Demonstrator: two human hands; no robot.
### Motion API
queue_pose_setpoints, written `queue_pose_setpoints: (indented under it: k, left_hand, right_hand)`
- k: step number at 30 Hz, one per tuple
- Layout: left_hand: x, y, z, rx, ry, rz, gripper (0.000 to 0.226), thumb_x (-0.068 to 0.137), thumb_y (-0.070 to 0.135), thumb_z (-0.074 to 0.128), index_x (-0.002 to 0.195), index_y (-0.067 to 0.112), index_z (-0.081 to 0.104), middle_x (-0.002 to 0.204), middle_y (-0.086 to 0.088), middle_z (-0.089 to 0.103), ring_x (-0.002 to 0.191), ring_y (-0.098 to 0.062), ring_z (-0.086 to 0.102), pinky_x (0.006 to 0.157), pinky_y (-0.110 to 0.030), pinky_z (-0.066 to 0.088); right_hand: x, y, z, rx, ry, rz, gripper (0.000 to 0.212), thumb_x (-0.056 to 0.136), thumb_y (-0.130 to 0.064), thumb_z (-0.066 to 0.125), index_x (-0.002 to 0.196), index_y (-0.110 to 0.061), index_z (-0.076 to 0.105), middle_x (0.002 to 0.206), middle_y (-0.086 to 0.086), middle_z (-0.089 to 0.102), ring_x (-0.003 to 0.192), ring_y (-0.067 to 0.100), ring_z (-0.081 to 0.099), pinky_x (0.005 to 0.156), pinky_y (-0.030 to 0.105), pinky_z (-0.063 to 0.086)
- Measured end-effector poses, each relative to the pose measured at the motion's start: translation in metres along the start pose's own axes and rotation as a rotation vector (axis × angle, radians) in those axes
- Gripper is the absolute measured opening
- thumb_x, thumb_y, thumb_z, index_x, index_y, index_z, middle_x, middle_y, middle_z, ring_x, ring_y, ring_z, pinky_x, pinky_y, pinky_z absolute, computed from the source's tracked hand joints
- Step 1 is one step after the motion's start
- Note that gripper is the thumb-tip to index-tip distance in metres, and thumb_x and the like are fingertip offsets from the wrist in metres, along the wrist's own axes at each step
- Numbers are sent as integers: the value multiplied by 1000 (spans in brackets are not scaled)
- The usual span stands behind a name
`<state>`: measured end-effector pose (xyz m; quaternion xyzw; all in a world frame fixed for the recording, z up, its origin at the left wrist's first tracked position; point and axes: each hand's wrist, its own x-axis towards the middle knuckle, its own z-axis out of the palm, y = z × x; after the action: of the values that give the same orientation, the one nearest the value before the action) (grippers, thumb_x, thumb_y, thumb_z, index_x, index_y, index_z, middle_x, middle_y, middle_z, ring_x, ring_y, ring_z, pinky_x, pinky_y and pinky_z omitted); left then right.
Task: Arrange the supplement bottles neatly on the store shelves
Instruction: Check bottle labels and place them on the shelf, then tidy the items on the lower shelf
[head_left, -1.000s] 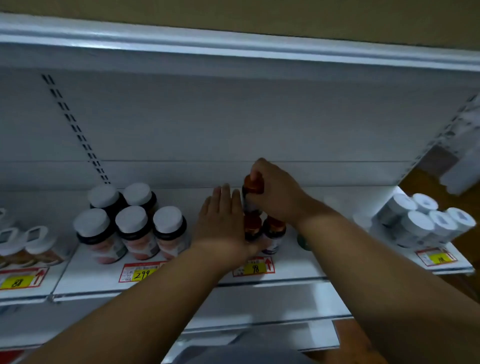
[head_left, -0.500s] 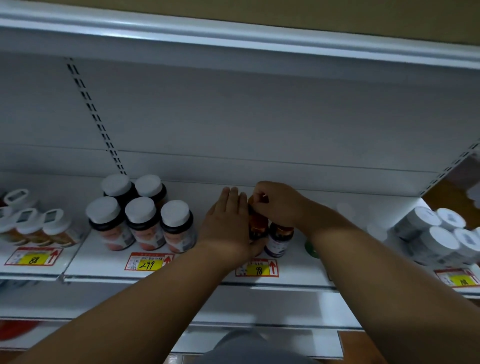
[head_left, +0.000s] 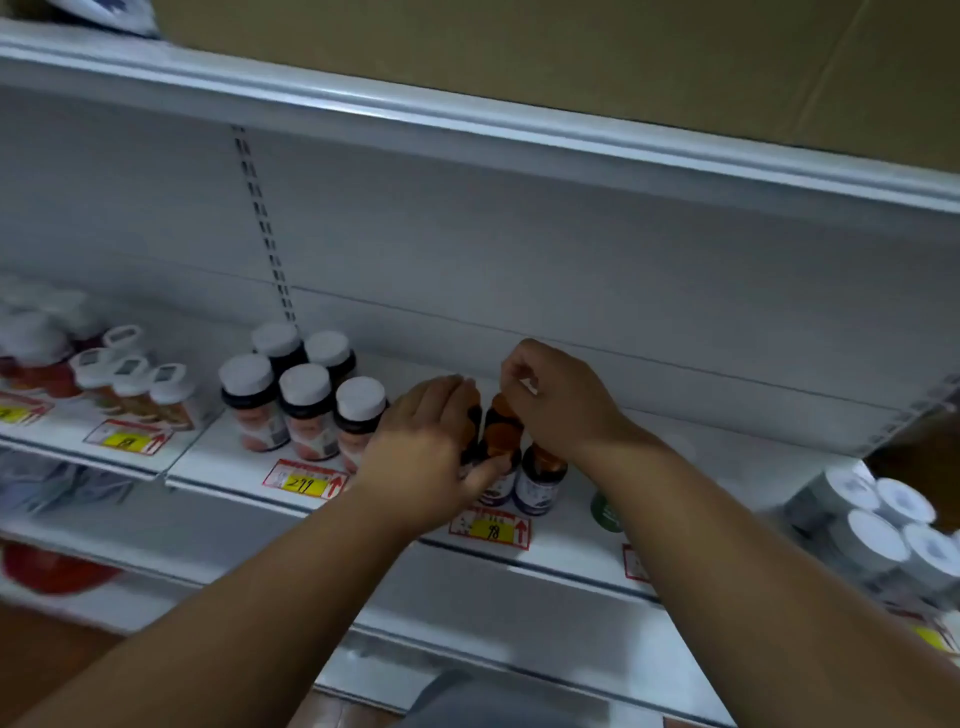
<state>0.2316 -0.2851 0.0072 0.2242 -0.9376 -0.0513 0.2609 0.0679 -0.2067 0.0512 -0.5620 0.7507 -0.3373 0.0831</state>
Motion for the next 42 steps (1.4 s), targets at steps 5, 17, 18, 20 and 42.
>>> queue_pose_setpoints:
  k: [5, 17, 18, 20, 42]
  left_hand:
    - [-50, 9, -21, 86, 36, -203, 61, 83, 54, 59, 124, 10, 55, 120, -10, 57, 108, -29, 52, 92, -37, 39]
    - [-164, -54, -95, 126, 72, -519, 56, 85, 46, 64, 129, 12, 56, 128, -6, 56, 119, -26, 51, 100, -37, 39]
    - [-175, -69, -103, 134, 83, -551, 56, 86, 47, 63, 130, 13, 55, 129, -5, 56, 120, -24, 50, 100, -37, 39]
    - [-199, -103, -126, 165, 86, -604, 57, 86, 50, 60, 132, 16, 53, 130, -3, 55, 121, -22, 49, 100, -37, 40]
    - [-272, -444, -254, 296, 237, -971, 54, 85, 58, 50, 130, 29, 50, 124, 9, 56, 114, -10, 48, 92, -29, 46]
  right_hand:
    - [-15, -23, 14, 23, -17, -106, 4, 86, -29, 52, 85, -27, 56, 84, -9, 59, 75, 6, 54, 59, 22, 39]
    - [-27, -132, 113, 179, -141, -250, 8, 83, -34, 55, 83, -25, 55, 82, -9, 61, 77, 4, 58, 67, 30, 47]
    - [-23, -149, 127, 203, -163, -258, 9, 83, -33, 55, 82, -24, 55, 82, -8, 62, 79, 7, 60, 69, 32, 49]
    - [-13, -188, 159, 235, -194, -282, 8, 84, -32, 56, 80, -25, 55, 82, -9, 63, 81, 7, 60, 71, 32, 50]
    - [180, -450, 425, 421, -441, -550, 6, 84, -36, 57, 84, -30, 56, 87, -13, 60, 81, 3, 59, 73, 34, 53]
